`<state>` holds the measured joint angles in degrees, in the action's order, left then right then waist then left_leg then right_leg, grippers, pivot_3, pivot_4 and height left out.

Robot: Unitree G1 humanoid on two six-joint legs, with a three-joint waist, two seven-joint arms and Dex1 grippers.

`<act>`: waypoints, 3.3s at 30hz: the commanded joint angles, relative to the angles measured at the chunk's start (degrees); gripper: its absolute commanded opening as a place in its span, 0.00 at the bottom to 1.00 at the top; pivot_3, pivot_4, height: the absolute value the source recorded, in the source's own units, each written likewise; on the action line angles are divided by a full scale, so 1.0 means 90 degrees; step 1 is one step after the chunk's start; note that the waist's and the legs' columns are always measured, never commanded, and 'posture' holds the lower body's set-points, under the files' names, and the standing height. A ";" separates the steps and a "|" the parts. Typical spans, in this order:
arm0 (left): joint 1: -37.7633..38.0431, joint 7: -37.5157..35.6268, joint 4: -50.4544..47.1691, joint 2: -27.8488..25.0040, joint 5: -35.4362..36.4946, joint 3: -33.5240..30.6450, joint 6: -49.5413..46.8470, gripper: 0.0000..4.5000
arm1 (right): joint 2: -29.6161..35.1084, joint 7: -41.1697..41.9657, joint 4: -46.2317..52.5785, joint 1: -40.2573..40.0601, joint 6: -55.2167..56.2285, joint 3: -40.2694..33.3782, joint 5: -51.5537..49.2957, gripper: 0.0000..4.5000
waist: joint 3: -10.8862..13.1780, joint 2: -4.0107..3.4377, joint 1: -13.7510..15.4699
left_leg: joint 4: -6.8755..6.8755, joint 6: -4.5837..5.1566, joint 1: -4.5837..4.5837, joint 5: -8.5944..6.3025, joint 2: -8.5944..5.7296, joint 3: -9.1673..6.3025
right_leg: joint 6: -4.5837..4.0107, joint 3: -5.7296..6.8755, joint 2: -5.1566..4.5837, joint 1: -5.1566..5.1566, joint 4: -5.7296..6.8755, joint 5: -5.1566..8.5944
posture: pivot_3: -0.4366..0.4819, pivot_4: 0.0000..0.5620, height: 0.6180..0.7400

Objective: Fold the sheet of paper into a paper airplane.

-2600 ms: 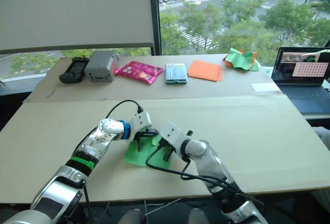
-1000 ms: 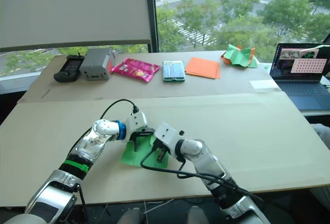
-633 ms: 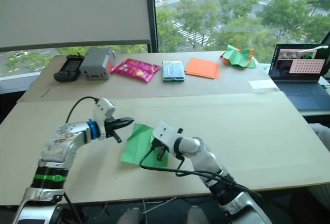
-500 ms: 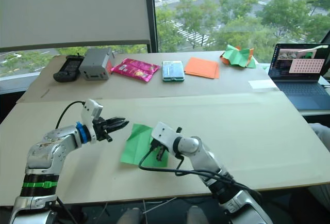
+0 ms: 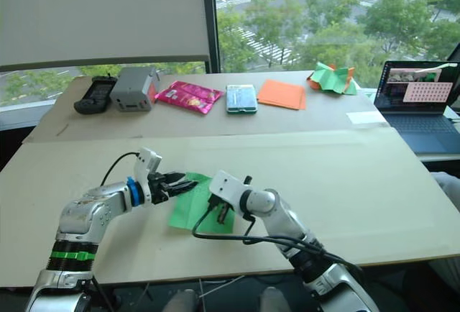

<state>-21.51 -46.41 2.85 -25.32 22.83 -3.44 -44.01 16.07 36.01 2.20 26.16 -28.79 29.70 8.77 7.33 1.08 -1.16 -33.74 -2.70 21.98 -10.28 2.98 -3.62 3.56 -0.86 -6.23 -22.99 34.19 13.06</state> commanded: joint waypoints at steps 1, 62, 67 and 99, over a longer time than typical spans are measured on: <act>-0.0195 0.0053 0.0074 -0.0010 0.0022 0.0038 0.0122 0.66 | 0.0018 0.0045 -0.0148 -0.0096 -0.0160 0.0115 0.0125 0.00 | 0.0000 0.0000 0.0003 | 0.0000 0.0000 0.0000 0.0000 0.0000 0.0000 | 0.0000 0.0000 0.0000 0.0000 0.0000 0.0000 | 0.48 0.27 0.72; 0.0230 -0.0562 -0.0060 -0.0487 -0.0794 0.1578 0.1081 0.01 | -0.1453 -0.0690 -0.1228 0.0631 0.0219 -0.1070 -0.0427 0.00 | 0.0005 -0.0013 0.0029 | -0.0004 0.0007 0.0022 0.0005 -0.0001 0.0000 | -0.0001 -0.0004 0.0000 -0.0008 0.0002 -0.0002 | 0.48 0.27 0.72; 0.0320 -0.0664 -0.0159 -0.0623 -0.0916 0.1720 0.1310 0.01 | -0.1456 -0.0685 -0.1288 0.0615 0.0199 -0.0935 -0.0351 0.00 | 0.0003 -0.0019 0.0021 | -0.0001 0.0007 0.0020 0.0004 -0.0001 0.0000 | -0.0002 -0.0004 0.0000 -0.0008 0.0004 -0.0002 | 0.48 0.27 0.72; -0.0300 -0.1119 0.0201 -0.0924 0.0135 0.0497 0.0929 0.32 | -0.1398 -0.0831 -0.1720 0.0517 -0.0241 -0.0673 -0.0061 0.00 | -0.0002 -0.0029 -0.0005 | -0.0003 0.0007 0.0009 0.0004 -0.0001 0.0000 | -0.0003 -0.0006 0.0001 -0.0008 0.0016 -0.0002 | 0.48 0.27 0.72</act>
<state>-22.79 -56.44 3.66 -34.00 24.82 0.15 -37.29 3.43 28.60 -11.83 31.22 -29.19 23.19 7.85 7.30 0.82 -1.20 -33.77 -2.63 22.06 -10.24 2.98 -3.62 3.53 -0.91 -6.22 -23.06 34.35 13.05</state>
